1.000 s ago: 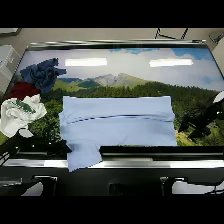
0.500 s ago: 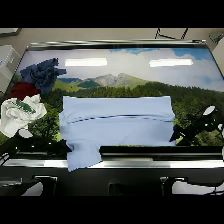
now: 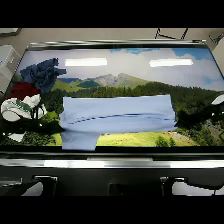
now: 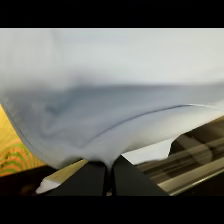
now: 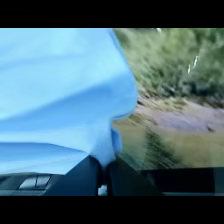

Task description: Fold the clothes and pants, and hang the long-sleeved shirts on hangers.

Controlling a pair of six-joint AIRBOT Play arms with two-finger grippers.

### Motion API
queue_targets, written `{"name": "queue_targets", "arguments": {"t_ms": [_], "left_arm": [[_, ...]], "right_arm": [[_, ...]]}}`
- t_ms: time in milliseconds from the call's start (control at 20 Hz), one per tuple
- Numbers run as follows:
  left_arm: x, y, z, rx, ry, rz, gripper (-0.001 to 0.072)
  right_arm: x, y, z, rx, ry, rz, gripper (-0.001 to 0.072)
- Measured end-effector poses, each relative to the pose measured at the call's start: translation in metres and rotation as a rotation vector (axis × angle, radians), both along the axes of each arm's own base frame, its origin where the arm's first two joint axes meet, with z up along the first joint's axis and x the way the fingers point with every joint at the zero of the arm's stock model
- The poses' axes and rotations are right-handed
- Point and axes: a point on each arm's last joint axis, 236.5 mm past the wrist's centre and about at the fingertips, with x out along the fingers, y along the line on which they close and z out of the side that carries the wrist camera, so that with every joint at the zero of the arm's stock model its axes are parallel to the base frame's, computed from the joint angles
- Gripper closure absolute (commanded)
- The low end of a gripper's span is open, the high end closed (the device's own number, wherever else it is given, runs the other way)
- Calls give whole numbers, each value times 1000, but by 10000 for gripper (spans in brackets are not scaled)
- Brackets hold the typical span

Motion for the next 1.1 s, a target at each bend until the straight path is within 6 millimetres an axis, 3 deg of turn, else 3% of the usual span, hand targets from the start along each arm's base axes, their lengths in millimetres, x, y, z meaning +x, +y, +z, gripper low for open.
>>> {"name": "queue_targets", "arguments": {"t_ms": [100,250,400,550,600,650,700,750,850,1000,1100], "left_arm": [[38,5,22,12,-69,29,688],[87,6,32,16,-105,44,688],[125,5,19,13,-91,50,688],[150,5,-6,5,-43,65,685],[156,5,-15,3,-27,70,637],[160,5,-23,1,-11,74,449],[163,5,-29,-1,-2,78,239],[165,6,-32,-6,3,84,167],[168,9,-29,-17,8,85,167],[167,18,-15,-25,1,83,167],[165,18,-1,-29,-14,73,167]], "right_arm": [[33,1,19,-27,-77,6,670],[82,-2,27,-73,-155,-6,668],[120,-2,14,-92,-191,-32,667],[142,-1,-10,-85,-188,-78,631],[145,0,-18,-78,-180,-90,585],[147,0,-24,-74,-173,-100,448],[150,0,-28,-74,-174,-107,240],[151,0,-28,-68,-172,-112,111],[150,-6,-25,-52,-162,-117,21],[138,-32,-27,-28,-129,-135,5],[130,-33,-33,39,-103,-124,5]]}}
